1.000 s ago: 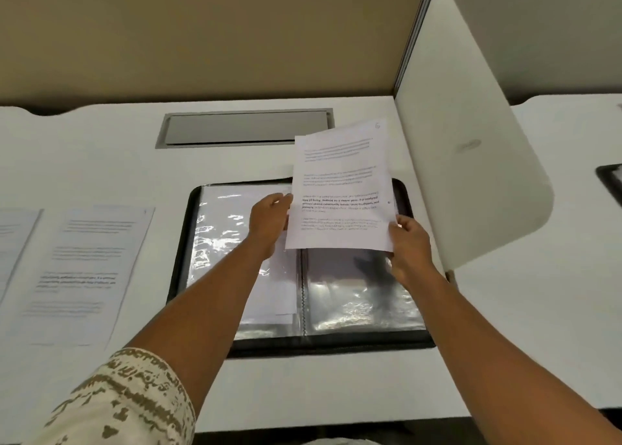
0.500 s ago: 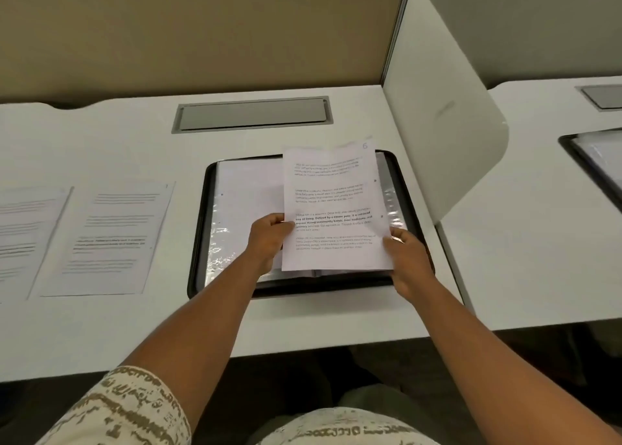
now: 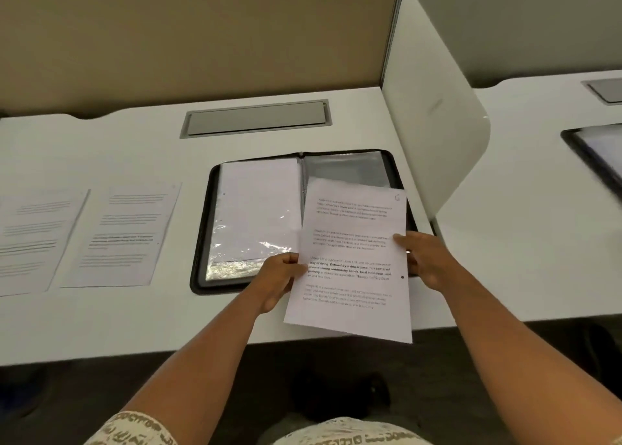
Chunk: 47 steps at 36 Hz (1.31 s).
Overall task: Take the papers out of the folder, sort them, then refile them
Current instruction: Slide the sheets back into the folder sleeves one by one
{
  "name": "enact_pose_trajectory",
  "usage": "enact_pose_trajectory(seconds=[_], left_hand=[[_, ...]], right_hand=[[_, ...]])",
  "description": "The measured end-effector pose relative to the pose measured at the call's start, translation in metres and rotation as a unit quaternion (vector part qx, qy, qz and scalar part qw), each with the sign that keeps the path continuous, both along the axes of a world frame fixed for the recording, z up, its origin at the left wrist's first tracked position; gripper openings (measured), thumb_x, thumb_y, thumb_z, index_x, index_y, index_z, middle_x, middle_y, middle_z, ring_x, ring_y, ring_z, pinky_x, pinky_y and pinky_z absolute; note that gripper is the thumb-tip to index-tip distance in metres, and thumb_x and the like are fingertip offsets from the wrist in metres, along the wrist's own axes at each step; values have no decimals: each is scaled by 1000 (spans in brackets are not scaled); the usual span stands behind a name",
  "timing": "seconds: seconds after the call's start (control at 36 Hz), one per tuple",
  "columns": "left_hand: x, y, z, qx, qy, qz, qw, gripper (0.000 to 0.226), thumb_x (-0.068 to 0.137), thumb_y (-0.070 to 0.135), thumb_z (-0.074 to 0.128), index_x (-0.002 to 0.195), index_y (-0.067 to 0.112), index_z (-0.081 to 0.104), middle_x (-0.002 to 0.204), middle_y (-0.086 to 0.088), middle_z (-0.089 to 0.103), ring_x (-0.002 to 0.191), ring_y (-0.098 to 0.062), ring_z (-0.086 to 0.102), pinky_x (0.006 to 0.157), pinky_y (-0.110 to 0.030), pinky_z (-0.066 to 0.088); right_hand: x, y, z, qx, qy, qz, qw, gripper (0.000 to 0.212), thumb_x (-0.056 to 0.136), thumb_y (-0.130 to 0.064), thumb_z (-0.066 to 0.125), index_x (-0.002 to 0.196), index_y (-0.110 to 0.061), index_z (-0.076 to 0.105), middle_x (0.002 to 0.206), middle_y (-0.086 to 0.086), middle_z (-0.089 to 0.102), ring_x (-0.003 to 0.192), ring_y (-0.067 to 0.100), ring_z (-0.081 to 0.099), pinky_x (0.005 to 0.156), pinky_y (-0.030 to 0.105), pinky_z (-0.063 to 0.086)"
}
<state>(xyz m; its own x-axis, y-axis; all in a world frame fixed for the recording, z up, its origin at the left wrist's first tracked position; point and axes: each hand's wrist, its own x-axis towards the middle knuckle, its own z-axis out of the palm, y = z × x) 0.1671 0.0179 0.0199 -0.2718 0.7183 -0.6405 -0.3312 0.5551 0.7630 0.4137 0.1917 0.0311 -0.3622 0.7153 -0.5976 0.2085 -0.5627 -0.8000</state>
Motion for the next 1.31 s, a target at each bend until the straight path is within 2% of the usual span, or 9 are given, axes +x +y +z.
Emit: enact_pose_trajectory(seconds=[0.17,0.31,0.53,0.67,0.75,0.83,1.08,1.19,1.31], left_hand=[[30,-5,-14,-17,-15,35,999,12,95,6,58,104,6,66,109,-14,74,102,-33,70,95,-45,55],[44,3,-17,-8,13,88,996,17,95,22,63,104,9,67,103,-15,73,86,-25,67,81,-39,53],[46,27,-27,-29,162,102,981,17,97,27,60,94,12,68,93,-6,70,81,-18,62,72,-33,51],[58,34,-35,-13,349,79,934,17,97,28,57,107,17,66,101,5,65,92,-15,62,79,-31,50],[58,44,-29,27,443,42,895,23,96,21,59,118,17,65,107,5,59,96,-12,58,83,-24,42],[60,58,-28,49,487,-7,872,22,93,15,60,113,18,68,108,3,59,99,-14,56,84,-25,43],[63,103,-40,51,462,-239,852,15,82,25,77,97,21,79,90,1,72,87,-14,66,78,-28,53],[59,107,-42,67,499,-315,805,25,81,30,81,103,20,77,95,-3,63,94,-18,57,76,-25,40],[53,104,-44,86,525,-370,761,27,88,38,73,111,24,72,110,-4,55,104,-21,47,83,-30,41]], right_hand=[[27,-15,-15,1,-25,11,1000,21,102,-13,57,121,-11,65,112,7,75,101,28,72,81,41,60],[43,-24,-25,-4,-40,34,999,20,101,-12,57,120,-10,65,110,8,75,97,27,74,78,40,61],[44,-34,-27,-6,-73,53,996,17,101,-12,58,115,-12,67,109,8,75,97,25,74,80,39,62],[64,-57,-37,-22,-98,88,991,17,102,-15,56,112,-19,69,105,4,77,96,24,74,87,44,61],[69,-68,-35,-28,-100,86,991,16,102,-15,56,109,-18,70,103,4,77,93,23,75,82,40,61],[76,-81,-32,-28,-103,86,991,16,102,-15,55,107,-18,70,100,2,77,90,20,75,74,33,60],[75,-85,-37,-40,-131,80,987,17,102,-16,55,104,-14,72,99,2,77,90,21,75,74,33,60],[75,-85,-38,-33,-142,77,986,22,104,-22,54,100,-11,73,98,3,77,91,21,74,75,32,59],[73,-85,-43,-25,-153,83,984,26,103,-25,55,98,-6,72,98,5,76,93,24,73,87,41,60]])
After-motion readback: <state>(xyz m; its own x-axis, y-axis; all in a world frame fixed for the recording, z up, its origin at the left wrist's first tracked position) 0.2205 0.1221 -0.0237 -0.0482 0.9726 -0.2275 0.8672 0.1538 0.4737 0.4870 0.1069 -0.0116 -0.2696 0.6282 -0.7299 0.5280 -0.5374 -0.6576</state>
